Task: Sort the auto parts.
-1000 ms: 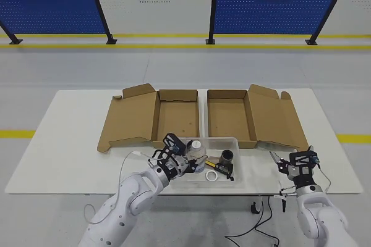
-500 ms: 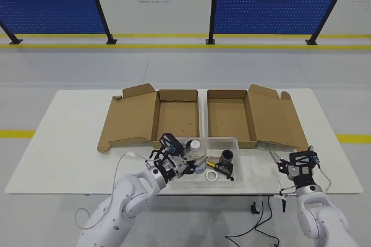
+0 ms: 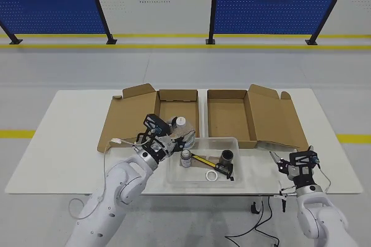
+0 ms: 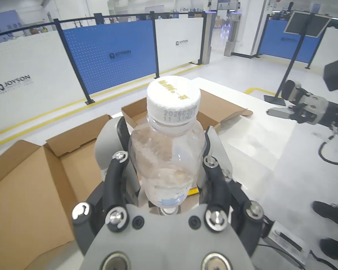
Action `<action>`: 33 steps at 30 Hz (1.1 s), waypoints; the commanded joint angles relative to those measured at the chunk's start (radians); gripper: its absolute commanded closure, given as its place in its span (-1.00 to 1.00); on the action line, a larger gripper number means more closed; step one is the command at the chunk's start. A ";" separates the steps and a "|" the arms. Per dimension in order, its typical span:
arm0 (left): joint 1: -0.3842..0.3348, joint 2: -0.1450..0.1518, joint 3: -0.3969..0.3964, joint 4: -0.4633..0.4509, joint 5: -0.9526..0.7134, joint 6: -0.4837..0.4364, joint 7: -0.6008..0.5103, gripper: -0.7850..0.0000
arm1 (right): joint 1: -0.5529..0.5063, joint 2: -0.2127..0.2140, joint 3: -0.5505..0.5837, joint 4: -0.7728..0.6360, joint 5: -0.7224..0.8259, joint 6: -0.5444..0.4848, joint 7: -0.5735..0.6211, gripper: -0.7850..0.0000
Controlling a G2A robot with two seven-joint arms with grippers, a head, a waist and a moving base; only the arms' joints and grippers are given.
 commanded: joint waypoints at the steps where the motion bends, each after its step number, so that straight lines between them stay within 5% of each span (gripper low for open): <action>1: -0.036 -0.005 0.011 0.027 0.013 0.028 0.011 1.00 | 0.000 0.000 0.000 0.000 0.000 0.000 0.000 -1.00; 17: -0.317 -0.074 0.145 0.417 0.060 0.234 0.098 1.00 | 0.000 0.000 0.000 0.000 0.000 0.000 0.000 -1.00; 33: -0.489 -0.154 0.278 0.782 0.088 0.282 0.174 1.00 | 0.000 0.000 0.000 0.000 0.000 0.000 0.000 -1.00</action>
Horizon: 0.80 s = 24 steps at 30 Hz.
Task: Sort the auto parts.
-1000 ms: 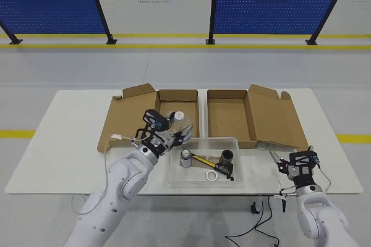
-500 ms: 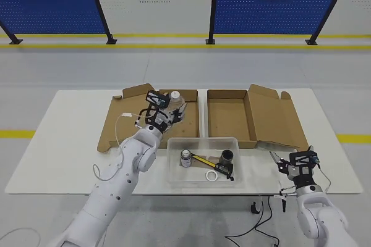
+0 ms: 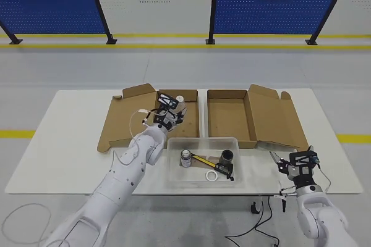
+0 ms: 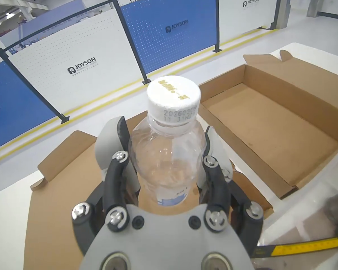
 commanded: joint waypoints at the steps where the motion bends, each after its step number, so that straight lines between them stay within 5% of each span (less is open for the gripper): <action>1: -0.020 -0.009 0.020 0.041 0.037 0.008 0.032 1.00 | 0.000 0.000 0.000 0.000 0.000 0.000 0.000 -1.00; 24: -0.145 -0.090 0.021 0.393 -0.081 -0.001 0.137 0.98 | 0.000 0.000 0.000 0.000 0.000 0.000 0.000 -1.00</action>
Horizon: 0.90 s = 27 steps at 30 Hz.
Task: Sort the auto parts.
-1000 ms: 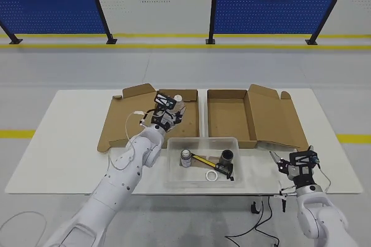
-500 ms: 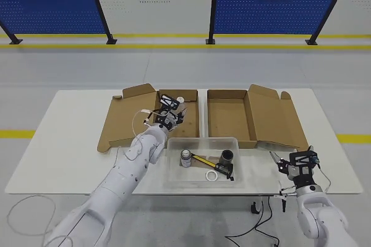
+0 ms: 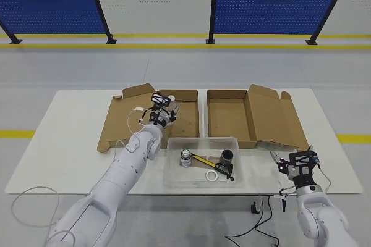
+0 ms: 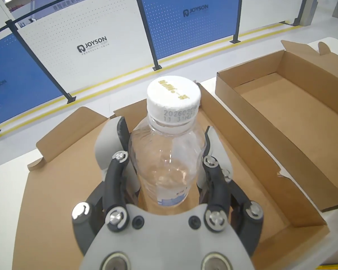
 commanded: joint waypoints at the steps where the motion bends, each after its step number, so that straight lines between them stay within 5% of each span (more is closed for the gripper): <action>1: -0.012 -0.006 0.001 0.025 0.000 0.001 0.005 0.76 | 0.000 0.000 0.000 0.000 0.000 0.000 0.000 -1.00; 3: -0.020 -0.012 0.003 0.045 -0.001 -0.002 0.004 0.45 | 0.000 0.000 0.000 0.000 0.000 0.000 0.000 -1.00; 4: -0.024 -0.014 0.005 0.056 -0.001 -0.009 -0.005 0.01 | 0.000 0.000 0.000 0.000 0.000 0.000 0.000 -1.00; 5: -0.030 -0.017 0.009 0.066 0.009 -0.008 -0.010 -1.00 | 0.000 0.000 0.000 0.000 0.000 0.000 0.000 -1.00; 16: -0.055 -0.038 0.000 0.109 -0.005 -0.007 0.019 -1.00 | 0.000 0.000 0.000 0.000 0.000 0.000 0.000 -1.00; 27: -0.057 -0.036 -0.023 -0.013 0.026 0.015 0.025 -1.00 | 0.000 0.000 0.000 0.000 0.000 0.000 0.000 -1.00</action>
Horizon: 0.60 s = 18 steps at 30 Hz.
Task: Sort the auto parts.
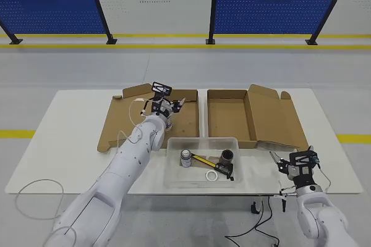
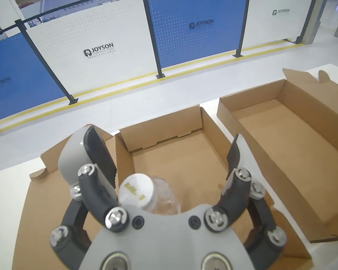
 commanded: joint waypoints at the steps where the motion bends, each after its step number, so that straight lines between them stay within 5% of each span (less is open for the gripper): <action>1: 0.005 0.008 -0.001 -0.031 0.051 0.009 0.005 -1.00 | 0.000 0.000 0.000 0.000 0.000 0.000 0.000 -1.00; 10: 0.088 0.057 -0.073 -0.278 0.158 -0.005 -0.088 -1.00 | 0.000 0.000 0.000 0.000 0.000 0.000 0.000 -1.00; 18: 0.300 0.120 -0.179 -0.676 0.242 -0.132 -0.308 -1.00 | 0.000 0.000 0.000 0.000 0.000 0.000 0.000 -1.00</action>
